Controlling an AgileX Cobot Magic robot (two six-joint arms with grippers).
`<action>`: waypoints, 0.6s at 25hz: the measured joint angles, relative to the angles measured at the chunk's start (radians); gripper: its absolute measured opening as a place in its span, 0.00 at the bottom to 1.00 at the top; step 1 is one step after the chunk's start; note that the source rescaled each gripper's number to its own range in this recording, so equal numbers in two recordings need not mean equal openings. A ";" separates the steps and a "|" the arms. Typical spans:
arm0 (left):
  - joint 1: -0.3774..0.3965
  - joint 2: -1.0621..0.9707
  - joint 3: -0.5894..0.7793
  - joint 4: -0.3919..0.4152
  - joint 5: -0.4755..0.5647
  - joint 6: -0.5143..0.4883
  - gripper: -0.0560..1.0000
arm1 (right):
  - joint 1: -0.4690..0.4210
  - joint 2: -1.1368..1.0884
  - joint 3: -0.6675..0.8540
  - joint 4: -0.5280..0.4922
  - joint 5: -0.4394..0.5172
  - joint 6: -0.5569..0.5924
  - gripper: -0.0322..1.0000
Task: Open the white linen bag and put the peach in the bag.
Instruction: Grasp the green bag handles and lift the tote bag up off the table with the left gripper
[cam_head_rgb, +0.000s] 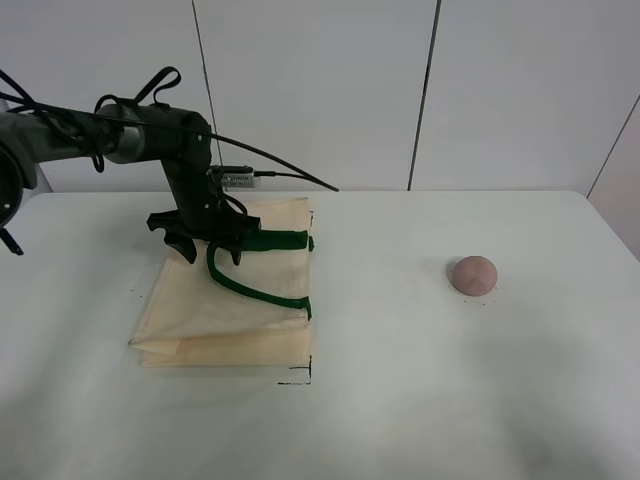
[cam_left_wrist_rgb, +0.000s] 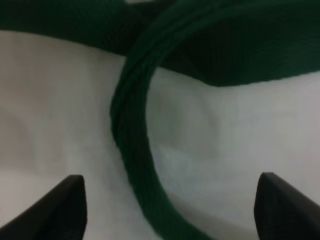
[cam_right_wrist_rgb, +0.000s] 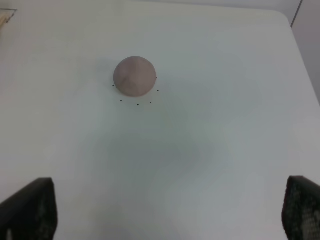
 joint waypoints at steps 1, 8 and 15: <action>0.000 0.010 0.000 0.000 -0.009 0.000 0.99 | 0.000 0.000 0.000 0.000 0.000 0.000 1.00; 0.000 0.052 0.000 0.000 -0.035 -0.002 0.99 | 0.000 0.000 0.000 0.000 0.000 0.000 1.00; 0.000 0.052 0.000 0.014 -0.037 -0.049 0.38 | 0.000 0.000 0.000 0.000 0.000 0.000 1.00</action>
